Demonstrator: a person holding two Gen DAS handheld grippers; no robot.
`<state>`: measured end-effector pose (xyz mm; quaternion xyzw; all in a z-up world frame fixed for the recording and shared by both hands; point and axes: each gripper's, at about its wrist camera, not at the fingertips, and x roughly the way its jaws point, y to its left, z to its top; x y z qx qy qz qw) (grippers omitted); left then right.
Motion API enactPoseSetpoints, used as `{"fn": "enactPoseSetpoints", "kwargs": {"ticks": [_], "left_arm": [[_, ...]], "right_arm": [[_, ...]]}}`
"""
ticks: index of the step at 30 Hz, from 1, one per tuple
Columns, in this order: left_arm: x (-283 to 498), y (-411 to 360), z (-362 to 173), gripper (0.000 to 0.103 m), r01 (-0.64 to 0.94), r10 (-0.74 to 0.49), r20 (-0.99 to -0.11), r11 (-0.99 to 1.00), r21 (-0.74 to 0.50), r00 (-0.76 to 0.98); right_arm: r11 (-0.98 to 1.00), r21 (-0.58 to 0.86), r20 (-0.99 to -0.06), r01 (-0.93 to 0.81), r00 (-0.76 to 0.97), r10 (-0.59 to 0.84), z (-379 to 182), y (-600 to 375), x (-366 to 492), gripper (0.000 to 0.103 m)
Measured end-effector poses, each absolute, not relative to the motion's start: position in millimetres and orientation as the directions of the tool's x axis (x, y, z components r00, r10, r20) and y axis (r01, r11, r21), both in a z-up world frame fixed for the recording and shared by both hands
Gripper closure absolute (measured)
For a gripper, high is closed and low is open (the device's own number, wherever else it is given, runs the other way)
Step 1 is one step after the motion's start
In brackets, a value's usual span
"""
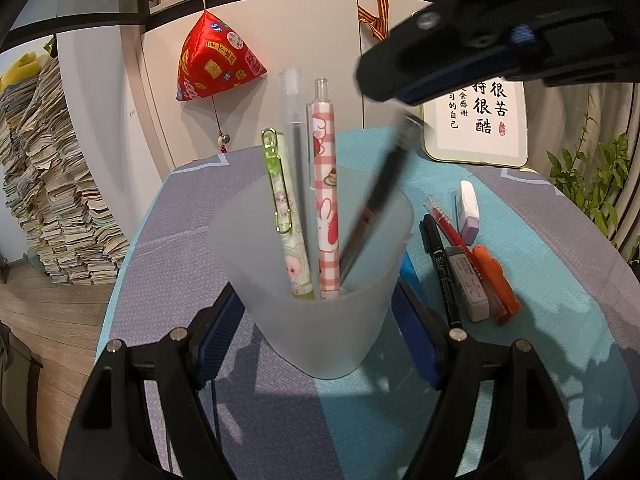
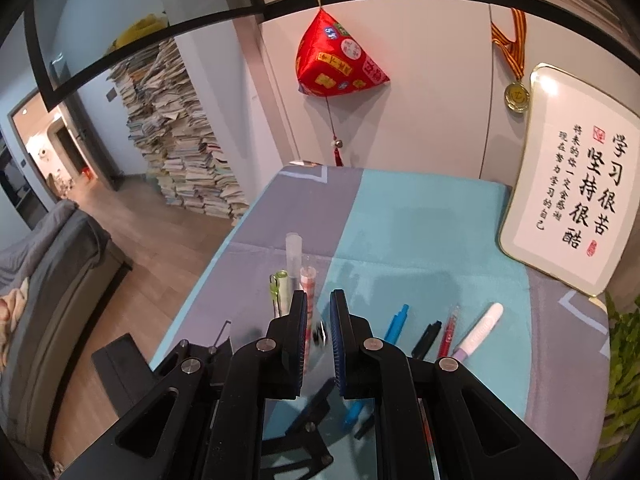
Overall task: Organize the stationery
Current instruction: 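Lift the black clip pen with the right gripper and drop it into the cup, then lower the right gripper onto the red gel pen and grasp it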
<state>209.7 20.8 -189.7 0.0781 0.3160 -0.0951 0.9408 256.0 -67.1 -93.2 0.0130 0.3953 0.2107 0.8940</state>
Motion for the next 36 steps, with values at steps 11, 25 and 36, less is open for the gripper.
{"fn": "enactPoseSetpoints", "kwargs": {"ticks": [11,25,36], "left_arm": [[188.9,24.3,-171.2,0.028,0.217,-0.152,-0.493,0.973,0.077,0.856],[189.5,19.7,-172.4,0.031,0.201,-0.118,-0.472,0.971,0.131,0.874],[192.0,19.6,-174.0,0.031,0.206,-0.121,-0.489,0.971,0.125,0.864]], "right_arm": [[0.948,0.257,-0.751,-0.189,0.579,0.319,-119.3,-139.4,246.8,0.091],[0.964,0.267,-0.867,-0.001,0.436,0.241,-188.1,-163.4,281.4,0.091],[0.972,0.234,-0.889,0.011,0.406,0.209,-199.1,-150.9,304.3,0.091]]}}
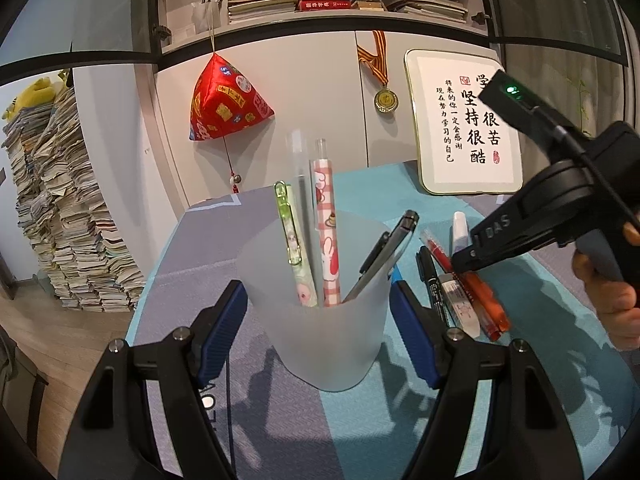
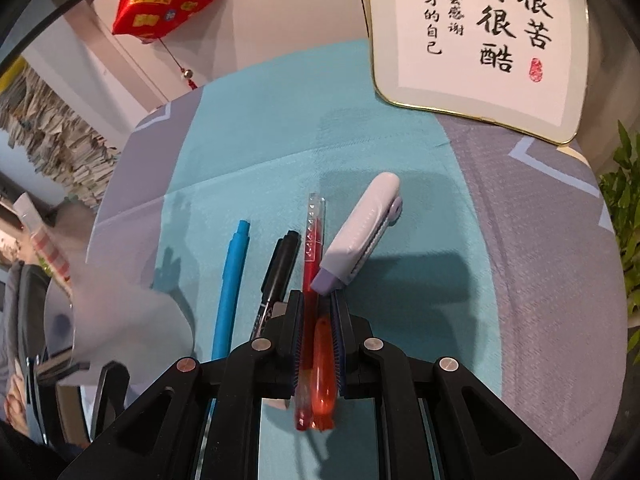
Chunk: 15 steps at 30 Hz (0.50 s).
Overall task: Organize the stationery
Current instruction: 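Lower the right gripper onto the red gel pen and grasp it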
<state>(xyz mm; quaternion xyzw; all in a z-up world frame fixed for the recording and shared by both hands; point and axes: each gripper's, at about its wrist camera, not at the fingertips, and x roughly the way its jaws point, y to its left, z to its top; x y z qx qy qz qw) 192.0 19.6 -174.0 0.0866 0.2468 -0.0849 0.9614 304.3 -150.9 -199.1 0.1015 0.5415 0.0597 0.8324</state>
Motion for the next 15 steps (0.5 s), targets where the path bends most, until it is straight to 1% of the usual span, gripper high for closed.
{"fn": "enactPoseSetpoints", "kwargs": {"ticks": [4,12,15], "left_arm": [[192.5,19.0,-173.8,0.031,0.206,-0.119,-0.492,0.97,0.127,0.863],[193.1,18.8,-173.9,0.031,0.206,-0.12,-0.494,0.971,0.124,0.861],[193.6,18.6,-174.3,0.031,0.206,-0.12,-0.496,0.971,0.123,0.86]], "right_arm": [[0.977,0.213,-0.895,0.008,0.402,0.192,-201.9,-144.5,311.2,0.091],[0.99,0.128,-0.908,-0.064,0.394,0.143,-201.9,-136.4,305.6,0.093],[0.989,0.138,-0.914,-0.054,0.377,0.148,-202.4,-151.4,293.2,0.093]]}}
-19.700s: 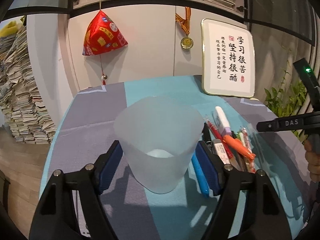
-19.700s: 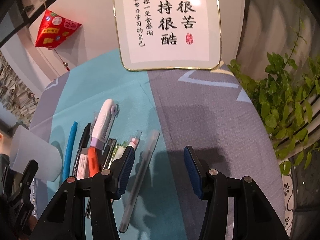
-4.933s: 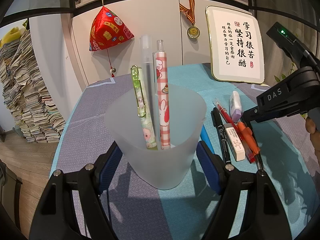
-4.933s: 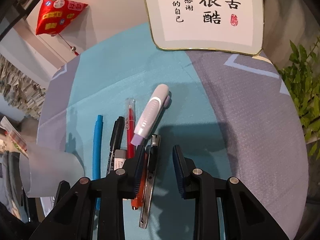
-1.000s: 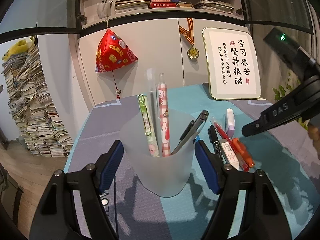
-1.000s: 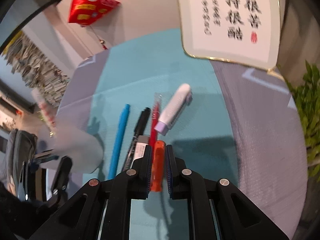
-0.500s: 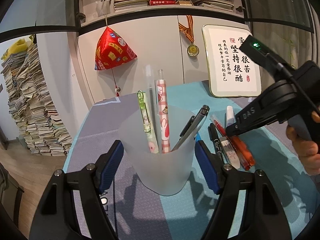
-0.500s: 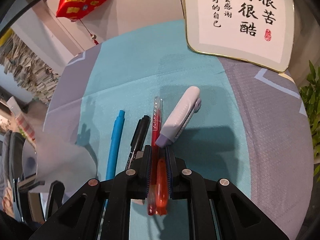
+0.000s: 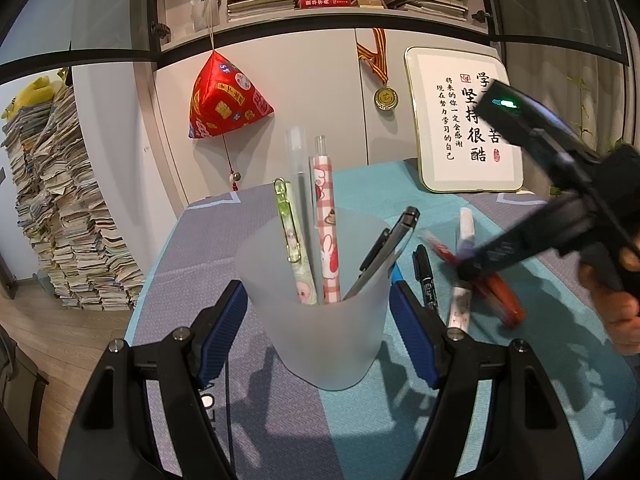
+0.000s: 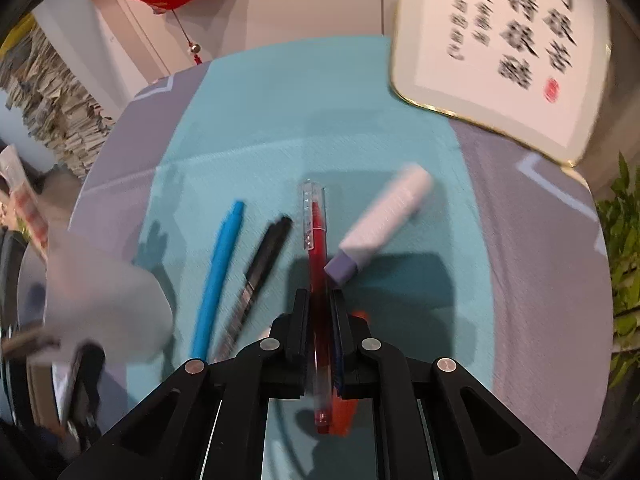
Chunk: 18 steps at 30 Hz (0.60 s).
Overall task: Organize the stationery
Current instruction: 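Lower the right gripper onto the red gel pen and grasp it, then carry the red gel pen with the right gripper into the frosted cup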
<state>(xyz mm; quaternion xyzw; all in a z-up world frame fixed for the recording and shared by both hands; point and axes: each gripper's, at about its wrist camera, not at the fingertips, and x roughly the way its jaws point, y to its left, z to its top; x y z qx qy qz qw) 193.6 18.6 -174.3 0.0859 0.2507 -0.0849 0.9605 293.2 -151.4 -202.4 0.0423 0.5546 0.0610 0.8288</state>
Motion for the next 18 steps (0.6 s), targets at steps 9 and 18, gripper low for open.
{"fn": "enactPoseSetpoints", "kwargs": {"ticks": [9,18], "left_arm": [[193.7,18.9,-174.6,0.03,0.206,-0.12,-0.497,0.971,0.122,0.86],[193.8,19.1,-175.8,0.03,0.206,-0.12,-0.5,0.971,0.12,0.857]], "right_arm": [[0.977,0.195,-0.93,-0.088,0.301,0.212,-199.7,-187.1,222.6,0.093],[0.976,0.138,-0.919,-0.168,0.345,0.189,-187.9,-184.8,193.0,0.091]]}}
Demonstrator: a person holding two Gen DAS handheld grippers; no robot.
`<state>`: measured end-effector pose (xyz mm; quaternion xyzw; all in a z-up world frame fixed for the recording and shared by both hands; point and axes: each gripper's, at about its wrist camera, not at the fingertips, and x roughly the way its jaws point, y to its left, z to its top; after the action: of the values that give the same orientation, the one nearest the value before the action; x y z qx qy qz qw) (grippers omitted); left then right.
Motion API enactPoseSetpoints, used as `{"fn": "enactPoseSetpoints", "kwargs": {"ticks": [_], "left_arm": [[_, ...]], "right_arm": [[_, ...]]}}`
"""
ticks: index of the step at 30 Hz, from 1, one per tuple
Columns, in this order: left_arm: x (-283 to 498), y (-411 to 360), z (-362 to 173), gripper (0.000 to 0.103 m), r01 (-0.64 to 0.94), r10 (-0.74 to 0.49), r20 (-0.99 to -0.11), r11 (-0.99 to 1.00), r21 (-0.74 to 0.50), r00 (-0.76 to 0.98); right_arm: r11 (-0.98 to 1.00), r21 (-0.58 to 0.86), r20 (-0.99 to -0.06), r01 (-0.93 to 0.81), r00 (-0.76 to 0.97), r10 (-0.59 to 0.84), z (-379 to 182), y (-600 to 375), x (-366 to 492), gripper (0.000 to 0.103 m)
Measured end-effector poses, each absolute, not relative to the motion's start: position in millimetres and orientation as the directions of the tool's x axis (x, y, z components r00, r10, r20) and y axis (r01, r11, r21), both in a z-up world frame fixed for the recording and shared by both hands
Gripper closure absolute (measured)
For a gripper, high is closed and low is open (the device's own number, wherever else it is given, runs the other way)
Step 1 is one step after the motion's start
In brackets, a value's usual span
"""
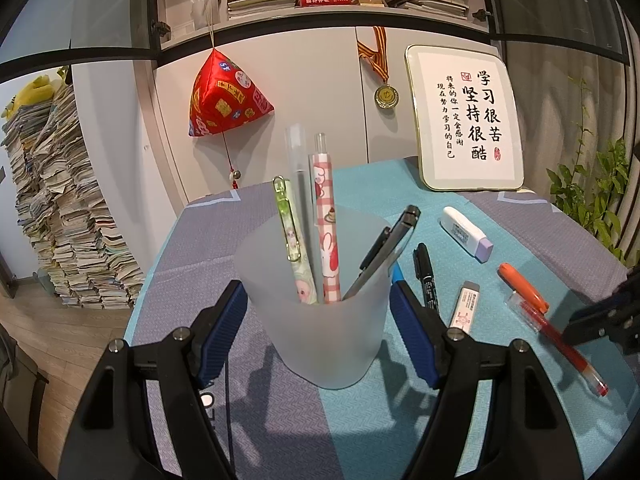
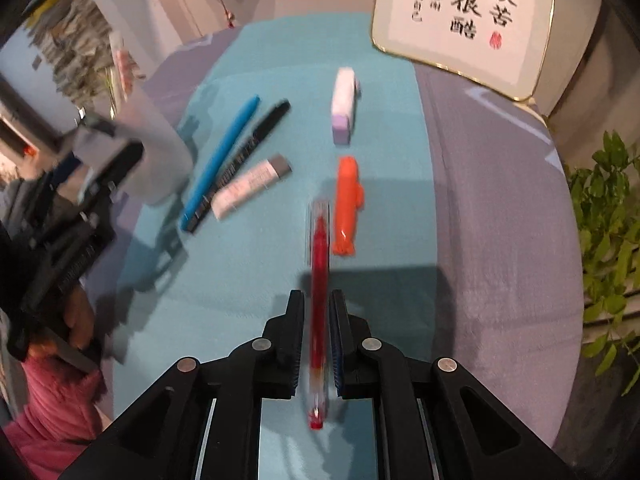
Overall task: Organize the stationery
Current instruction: 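Carry the red gel pen with the right gripper into the frosted cup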
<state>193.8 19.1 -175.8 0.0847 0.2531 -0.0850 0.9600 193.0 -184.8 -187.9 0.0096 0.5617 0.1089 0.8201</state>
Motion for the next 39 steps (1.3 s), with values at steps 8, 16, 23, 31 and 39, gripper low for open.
{"fn": "enactPoseSetpoints", "kwargs": {"ticks": [8,16,23,31,39], "left_arm": [[194.1,19.7,-177.6,0.03,0.207,-0.122,-0.505,0.972,0.115,0.854],[194.7,19.1,-177.8,0.03,0.207,-0.122,-0.508,0.972,0.115,0.852],[194.9,19.0,-178.1,0.03,0.208,-0.123,-0.512,0.972,0.113,0.85],[194.7,18.8,-178.1,0.03,0.209,-0.124,-0.512,0.971,0.112,0.85],[195.0,18.9,-177.8,0.031,0.209,-0.123,-0.512,0.971,0.113,0.85]], "right_arm": [[0.983,0.107,-0.927,-0.148,0.344,0.153,-197.3,-172.0,213.6,0.091],[0.985,0.067,-0.931,-0.158,0.345,0.118,-206.9,-148.5,247.3,0.089],[0.983,0.047,-0.935,-0.18,0.339,0.107,-206.0,-133.5,268.8,0.069],[0.981,-0.008,-0.929,-0.194,0.365,0.065,-208.6,-120.1,268.4,0.088],[0.978,0.061,-0.874,-0.199,0.462,0.148,-161.3,-130.1,240.1,0.088]]}}
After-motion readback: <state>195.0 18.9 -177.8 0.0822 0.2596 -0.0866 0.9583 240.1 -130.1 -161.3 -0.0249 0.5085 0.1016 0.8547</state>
